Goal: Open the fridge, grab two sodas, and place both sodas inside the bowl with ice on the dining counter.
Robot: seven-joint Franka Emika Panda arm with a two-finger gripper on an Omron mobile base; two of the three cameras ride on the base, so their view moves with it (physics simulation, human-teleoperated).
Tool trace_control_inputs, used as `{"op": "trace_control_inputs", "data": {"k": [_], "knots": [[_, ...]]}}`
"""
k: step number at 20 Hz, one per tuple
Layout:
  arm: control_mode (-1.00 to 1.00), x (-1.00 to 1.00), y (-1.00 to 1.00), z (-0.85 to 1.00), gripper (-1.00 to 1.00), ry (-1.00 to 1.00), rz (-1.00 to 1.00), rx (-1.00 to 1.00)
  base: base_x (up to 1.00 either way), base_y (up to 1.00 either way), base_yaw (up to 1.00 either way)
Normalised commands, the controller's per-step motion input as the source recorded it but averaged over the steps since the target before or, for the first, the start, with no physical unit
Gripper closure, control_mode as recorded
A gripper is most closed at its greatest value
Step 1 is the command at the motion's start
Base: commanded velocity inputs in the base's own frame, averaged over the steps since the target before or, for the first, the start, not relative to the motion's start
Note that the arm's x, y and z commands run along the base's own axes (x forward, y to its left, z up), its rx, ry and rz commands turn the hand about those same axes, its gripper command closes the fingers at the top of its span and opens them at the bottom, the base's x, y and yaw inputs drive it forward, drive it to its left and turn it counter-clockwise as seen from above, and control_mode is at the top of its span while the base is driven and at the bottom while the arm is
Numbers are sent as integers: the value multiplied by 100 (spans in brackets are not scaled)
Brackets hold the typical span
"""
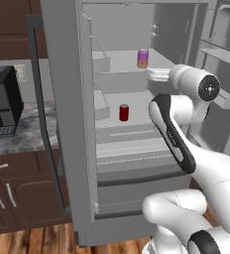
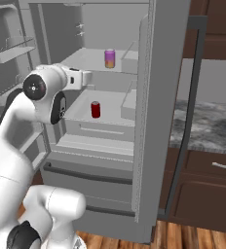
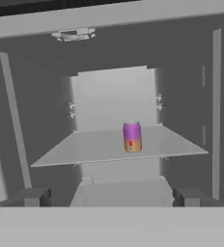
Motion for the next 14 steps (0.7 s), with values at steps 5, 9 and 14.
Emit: {"op": "trace_control_inputs", "data": {"k": [5, 9, 14], "knots": [[-100, 40, -12, 1, -100, 0, 0, -1, 0, 0, 0], [-100, 45, -13, 0, -100, 0, 0, -5, 0, 0, 0], [-100, 48, -9, 0, -100, 0, 0, -3, 0, 0, 0]]}}
